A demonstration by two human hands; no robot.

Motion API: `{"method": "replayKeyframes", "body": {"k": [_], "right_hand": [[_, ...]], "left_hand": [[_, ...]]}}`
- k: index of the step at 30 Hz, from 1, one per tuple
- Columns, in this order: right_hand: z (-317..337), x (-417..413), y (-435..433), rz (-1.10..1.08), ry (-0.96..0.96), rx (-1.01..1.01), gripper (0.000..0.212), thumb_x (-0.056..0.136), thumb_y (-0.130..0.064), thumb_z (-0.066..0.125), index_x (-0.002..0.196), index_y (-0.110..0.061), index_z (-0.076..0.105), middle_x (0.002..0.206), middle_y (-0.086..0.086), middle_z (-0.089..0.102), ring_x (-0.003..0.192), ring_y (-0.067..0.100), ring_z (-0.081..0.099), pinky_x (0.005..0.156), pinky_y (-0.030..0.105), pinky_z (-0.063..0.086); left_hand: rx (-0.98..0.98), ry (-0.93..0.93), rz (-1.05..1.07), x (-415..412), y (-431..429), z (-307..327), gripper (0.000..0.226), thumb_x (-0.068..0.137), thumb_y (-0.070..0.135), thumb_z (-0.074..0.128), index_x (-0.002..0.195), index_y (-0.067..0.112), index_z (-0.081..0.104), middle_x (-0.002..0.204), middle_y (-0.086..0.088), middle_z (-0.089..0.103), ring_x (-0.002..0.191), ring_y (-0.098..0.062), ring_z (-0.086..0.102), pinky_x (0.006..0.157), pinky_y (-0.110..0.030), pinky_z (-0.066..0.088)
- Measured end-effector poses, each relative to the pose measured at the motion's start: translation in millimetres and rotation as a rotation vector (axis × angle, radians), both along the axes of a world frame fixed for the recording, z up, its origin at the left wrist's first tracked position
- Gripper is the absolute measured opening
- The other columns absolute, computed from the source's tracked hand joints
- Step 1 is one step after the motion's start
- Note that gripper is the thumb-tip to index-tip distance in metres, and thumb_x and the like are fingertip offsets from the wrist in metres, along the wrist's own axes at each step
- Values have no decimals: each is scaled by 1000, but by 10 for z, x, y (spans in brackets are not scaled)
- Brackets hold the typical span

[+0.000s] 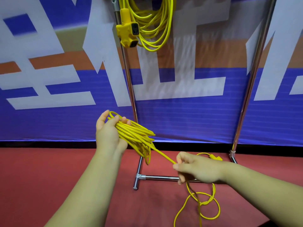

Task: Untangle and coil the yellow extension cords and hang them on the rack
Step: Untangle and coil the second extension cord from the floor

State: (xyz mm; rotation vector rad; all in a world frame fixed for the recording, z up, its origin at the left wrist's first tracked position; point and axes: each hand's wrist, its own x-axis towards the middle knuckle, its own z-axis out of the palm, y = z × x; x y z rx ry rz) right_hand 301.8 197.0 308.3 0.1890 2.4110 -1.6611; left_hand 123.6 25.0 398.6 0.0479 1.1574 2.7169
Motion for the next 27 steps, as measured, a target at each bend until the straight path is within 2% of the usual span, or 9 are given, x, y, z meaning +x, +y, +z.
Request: {"method": "replayKeyframes", "body": {"k": [4,9,12,14,18,19,23,25,27], "right_hand": [[-150,-13,124,-85,-124,59,44,92,-54,60,89,-16,40,73,5,68,77,23,62,73,34,41],[-257,-69,214,-206,-135,-19,43,87,-49,69,86,-13,46,62,6,57,56,18,54,57,27,43],[-277,-77,250,-190,-124,-45,37,87,-44,72,82,-13,51,64,7,59,59,19,55,60,28,45],[-255,-52,299,-151,-119,-46,30,89,-36,72,79,-12,56,70,8,64,66,17,57,68,30,45],[-222,-2,396,-125,-74,92,14,93,-25,68,83,-16,70,83,1,71,81,10,64,85,29,52],[-233,-2,408,-146,-54,87,13,94,-23,68,83,-15,70,81,2,70,80,11,65,84,30,52],[-216,-18,379,-278,-1,81,19,91,-21,71,80,-7,66,65,-1,61,62,13,54,63,28,48],[-155,-28,353,-350,21,69,21,90,-21,73,78,-5,65,60,-4,56,57,12,49,56,26,47],[-70,-41,321,-418,46,47,23,88,-23,74,72,-12,63,57,-4,53,53,11,46,53,25,45]], "left_hand": [[70,-16,-103,-119,-174,5,31,101,0,47,123,17,60,68,-4,57,53,-13,59,57,-26,55],[155,-147,-258,-214,-314,-115,28,99,1,48,118,17,62,73,-3,47,51,-9,48,53,-21,48],[157,-150,-269,-223,-350,-119,27,99,3,50,117,18,63,73,-1,47,51,-8,45,54,-20,45],[186,-153,-258,-261,-391,-100,27,99,3,50,118,18,63,71,-1,48,51,-8,44,54,-19,45],[223,-170,-256,-354,-465,-119,31,99,4,51,122,19,63,71,0,45,48,-6,44,51,-17,45],[211,-173,-266,-357,-465,-135,30,99,4,51,122,19,63,71,0,45,47,-6,43,49,-17,45],[143,-108,-321,-296,-410,-146,23,99,9,55,117,18,64,74,-3,48,46,-4,40,46,-14,43],[36,-9,-340,-231,-346,-133,19,99,12,55,116,17,64,72,-3,49,45,-4,39,45,-13,39],[-100,121,-344,-129,-262,-129,20,99,12,56,117,14,63,70,-2,50,44,-5,39,43,-17,38]]}}
